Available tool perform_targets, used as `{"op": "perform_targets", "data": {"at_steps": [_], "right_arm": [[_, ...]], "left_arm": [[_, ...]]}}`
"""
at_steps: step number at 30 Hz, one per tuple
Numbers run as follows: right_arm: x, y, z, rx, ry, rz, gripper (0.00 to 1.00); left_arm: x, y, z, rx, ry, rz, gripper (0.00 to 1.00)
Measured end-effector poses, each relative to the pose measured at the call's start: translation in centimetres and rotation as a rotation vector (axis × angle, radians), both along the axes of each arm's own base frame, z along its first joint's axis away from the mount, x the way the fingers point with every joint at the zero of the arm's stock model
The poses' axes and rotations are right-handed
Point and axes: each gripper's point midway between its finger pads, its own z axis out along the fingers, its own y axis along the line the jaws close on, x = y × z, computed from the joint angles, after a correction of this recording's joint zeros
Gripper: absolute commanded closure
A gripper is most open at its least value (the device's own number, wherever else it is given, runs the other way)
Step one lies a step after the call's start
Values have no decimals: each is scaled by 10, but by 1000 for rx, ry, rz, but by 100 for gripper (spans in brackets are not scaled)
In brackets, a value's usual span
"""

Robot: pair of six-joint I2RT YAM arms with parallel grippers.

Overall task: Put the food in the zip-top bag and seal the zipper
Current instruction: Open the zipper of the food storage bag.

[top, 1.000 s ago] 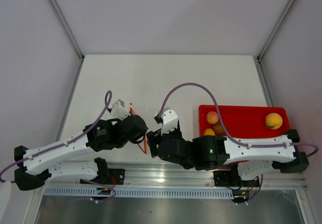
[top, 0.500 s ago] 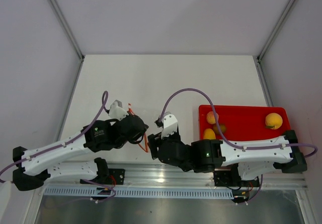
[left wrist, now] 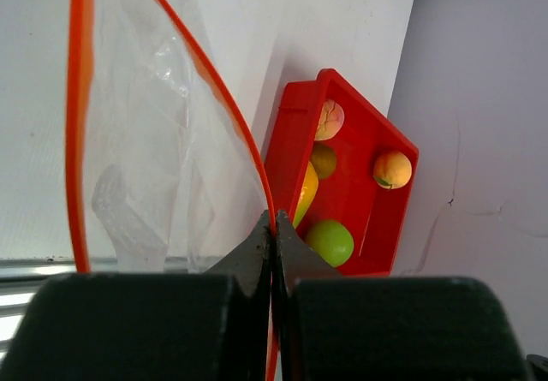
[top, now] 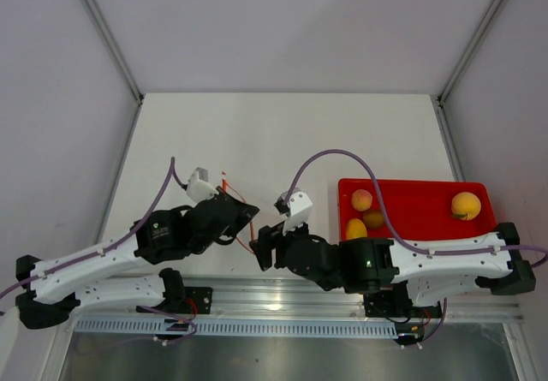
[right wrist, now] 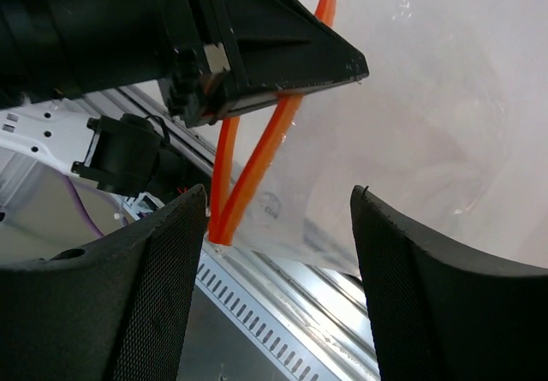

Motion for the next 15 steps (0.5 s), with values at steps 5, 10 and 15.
{"op": "perform_targets", "data": {"at_steps": [5,10,15], "right_arm": [[0,-2,14,54,4,2,30],[0,-2,13,55,13,-1,30],[3,-2,8,53,30,-18,32]], "left_arm": [[0,-2,-10,21,-17,-23,99],[2,-6,-9,29,-29,-36,99],[3,-9,-11,41,-31,-46,99]]}}
